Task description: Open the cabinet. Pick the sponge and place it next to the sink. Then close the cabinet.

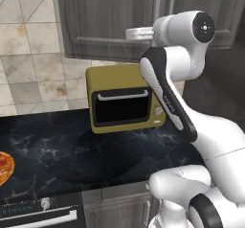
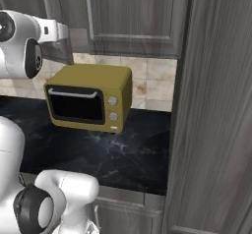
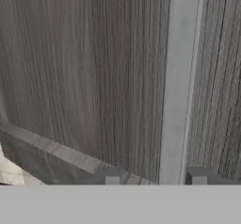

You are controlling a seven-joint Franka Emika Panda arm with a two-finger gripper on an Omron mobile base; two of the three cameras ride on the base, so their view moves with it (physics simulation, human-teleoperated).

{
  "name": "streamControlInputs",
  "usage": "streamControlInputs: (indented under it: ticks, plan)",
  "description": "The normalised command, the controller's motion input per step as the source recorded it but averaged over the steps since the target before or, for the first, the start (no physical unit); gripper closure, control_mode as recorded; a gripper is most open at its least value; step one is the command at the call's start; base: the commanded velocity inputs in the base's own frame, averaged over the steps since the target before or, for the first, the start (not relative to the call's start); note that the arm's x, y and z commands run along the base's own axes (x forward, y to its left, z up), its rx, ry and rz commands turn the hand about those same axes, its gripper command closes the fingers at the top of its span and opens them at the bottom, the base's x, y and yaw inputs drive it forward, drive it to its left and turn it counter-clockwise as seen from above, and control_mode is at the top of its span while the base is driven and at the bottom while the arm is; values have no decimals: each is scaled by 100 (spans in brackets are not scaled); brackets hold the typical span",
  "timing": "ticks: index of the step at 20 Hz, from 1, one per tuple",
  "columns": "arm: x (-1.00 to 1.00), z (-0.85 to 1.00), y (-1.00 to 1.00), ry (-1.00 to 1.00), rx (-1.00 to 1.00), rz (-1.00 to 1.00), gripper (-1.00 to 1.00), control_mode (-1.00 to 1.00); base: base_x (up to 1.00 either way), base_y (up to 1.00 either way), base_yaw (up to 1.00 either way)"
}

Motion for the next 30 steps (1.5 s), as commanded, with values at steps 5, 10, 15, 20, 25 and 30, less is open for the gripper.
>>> streamControlInputs:
  ticks: [5,10,15,20,25,30]
  plan:
    - [-68,0,82,0,0,8,100,-100,0,0,0]
    - [-68,0,89,0,0,8,100,-100,0,0,0]
    - [-63,0,90,0,0,7,100,-100,0,0,0]
    - [-56,0,86,0,0,6,100,-100,0,0,0]
    - [-42,0,80,0,0,5,100,-100,0,0,0]
    - [-4,0,16,0,0,0,100,-100,0,0,0]
